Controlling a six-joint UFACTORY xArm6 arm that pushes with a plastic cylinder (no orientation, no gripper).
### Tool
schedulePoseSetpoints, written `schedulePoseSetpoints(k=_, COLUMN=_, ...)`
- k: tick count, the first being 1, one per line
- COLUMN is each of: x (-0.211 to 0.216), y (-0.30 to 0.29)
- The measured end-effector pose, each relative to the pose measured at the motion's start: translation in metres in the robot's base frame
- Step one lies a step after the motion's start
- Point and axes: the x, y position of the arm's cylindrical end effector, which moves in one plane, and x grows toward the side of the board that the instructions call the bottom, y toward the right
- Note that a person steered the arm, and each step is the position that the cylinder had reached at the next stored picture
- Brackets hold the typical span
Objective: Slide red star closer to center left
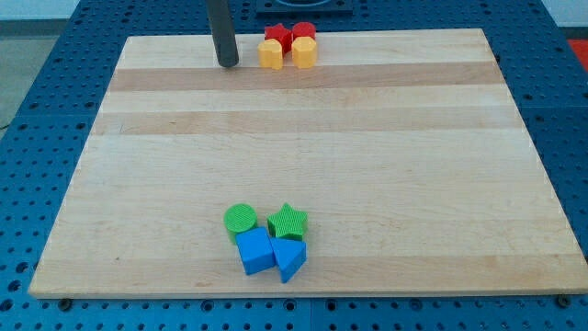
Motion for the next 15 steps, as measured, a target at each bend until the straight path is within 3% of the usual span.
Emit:
schedulePoseSetpoints(k=2, x=0.0, y=0.0)
schedulePoseSetpoints(k=3, x=0.019, y=0.003)
schedulePoseSetpoints(k=5, x=0.138, y=0.045)
schedulePoseSetpoints(k=6, x=0.185, y=0.121)
schedulePoseSetpoints(k=7, x=0.203, y=0.16)
schedulePoseSetpoints(k=8, x=0.203, y=0.16)
schedulePoseSetpoints(k=10, x=0.202, y=0.115)
schedulePoseSetpoints(k=11, x=0.173, y=0.158)
schedulePoseSetpoints(k=13, x=0.043, y=0.261)
schedulePoseSetpoints(k=14, x=-0.042, y=0.269)
schedulePoseSetpoints(k=15, x=-0.065, y=0.265)
